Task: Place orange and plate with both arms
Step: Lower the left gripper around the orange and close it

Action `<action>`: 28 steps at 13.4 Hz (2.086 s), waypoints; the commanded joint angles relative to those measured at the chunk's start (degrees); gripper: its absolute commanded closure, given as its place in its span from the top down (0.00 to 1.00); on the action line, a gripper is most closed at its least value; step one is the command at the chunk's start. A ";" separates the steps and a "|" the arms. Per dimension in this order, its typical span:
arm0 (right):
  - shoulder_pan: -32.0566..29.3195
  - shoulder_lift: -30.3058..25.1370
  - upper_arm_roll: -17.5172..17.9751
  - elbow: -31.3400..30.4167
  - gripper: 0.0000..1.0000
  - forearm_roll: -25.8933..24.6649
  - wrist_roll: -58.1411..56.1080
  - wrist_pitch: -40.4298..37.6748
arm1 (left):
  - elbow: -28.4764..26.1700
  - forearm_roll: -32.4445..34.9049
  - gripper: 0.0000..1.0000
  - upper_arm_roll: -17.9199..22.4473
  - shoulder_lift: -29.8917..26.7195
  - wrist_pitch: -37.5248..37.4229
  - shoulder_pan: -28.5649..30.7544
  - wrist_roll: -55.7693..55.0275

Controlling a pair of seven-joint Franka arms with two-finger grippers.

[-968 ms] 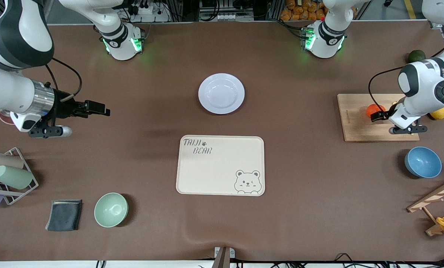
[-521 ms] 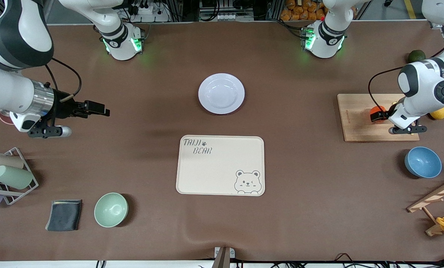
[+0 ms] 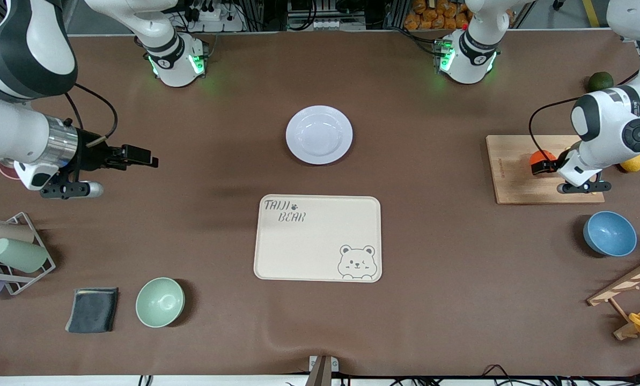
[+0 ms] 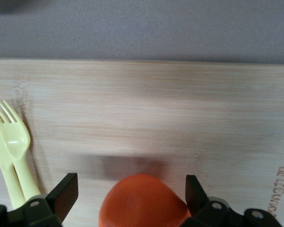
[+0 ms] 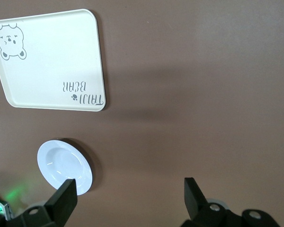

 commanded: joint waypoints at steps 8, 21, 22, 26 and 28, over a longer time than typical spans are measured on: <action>-0.42 -0.48 -0.12 -0.20 1.00 0.64 -0.30 -0.03 | 0.04 0.51 1.00 -0.45 1.97 0.30 0.79 -0.23; -0.42 -0.40 -0.12 -0.28 1.00 0.64 -0.30 -0.03 | 0.31 -3.26 1.00 -0.63 2.06 -5.58 0.70 -1.55; -0.42 -0.40 -0.12 -0.28 1.00 0.64 -0.30 -0.03 | 0.31 -3.26 1.00 -0.63 2.06 -5.94 0.70 -1.55; -0.51 -0.40 -0.12 -0.28 1.00 0.64 -0.30 -0.03 | 0.39 -3.96 1.00 -0.63 2.15 -6.82 0.70 -1.46; -0.51 -0.40 -0.12 -0.28 1.00 0.64 -0.30 -0.03 | 0.92 -5.37 0.97 -0.63 2.15 -9.35 0.62 -1.46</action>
